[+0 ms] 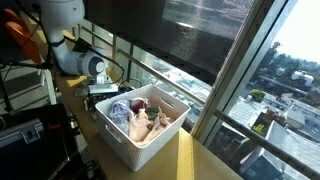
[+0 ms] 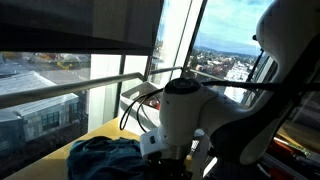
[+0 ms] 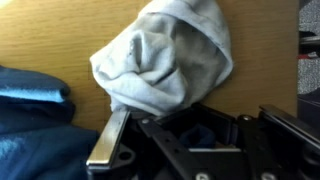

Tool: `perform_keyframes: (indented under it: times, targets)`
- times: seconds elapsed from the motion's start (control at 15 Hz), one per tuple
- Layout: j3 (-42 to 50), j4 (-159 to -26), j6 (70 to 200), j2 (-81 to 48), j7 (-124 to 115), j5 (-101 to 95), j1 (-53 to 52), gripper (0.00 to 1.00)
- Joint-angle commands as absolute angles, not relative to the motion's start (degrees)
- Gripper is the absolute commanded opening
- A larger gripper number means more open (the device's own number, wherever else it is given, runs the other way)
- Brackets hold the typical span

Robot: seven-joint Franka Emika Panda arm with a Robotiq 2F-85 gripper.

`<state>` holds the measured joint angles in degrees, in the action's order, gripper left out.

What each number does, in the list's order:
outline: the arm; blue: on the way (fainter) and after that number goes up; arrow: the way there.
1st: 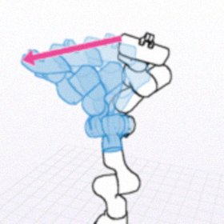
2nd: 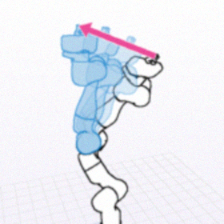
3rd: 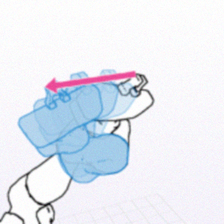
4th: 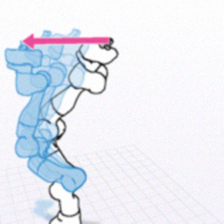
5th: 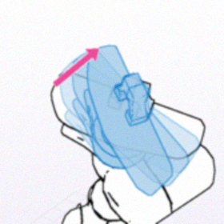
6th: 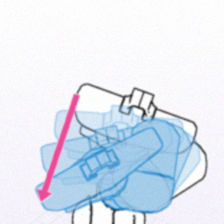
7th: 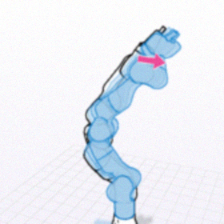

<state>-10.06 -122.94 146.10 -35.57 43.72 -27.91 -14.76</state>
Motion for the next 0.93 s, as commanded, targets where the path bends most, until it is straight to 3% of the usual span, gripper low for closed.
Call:
perform_keyframes:
  times: [0.0, 0.87]
  targets:
    - [-10.5, -122.3, 146.2, -36.2, 43.4, -28.8, -14.6, 0.0]
    - [-11.8, -124.0, 143.5, -7.7, 48.3, -24.2, -10.5, 0.0]
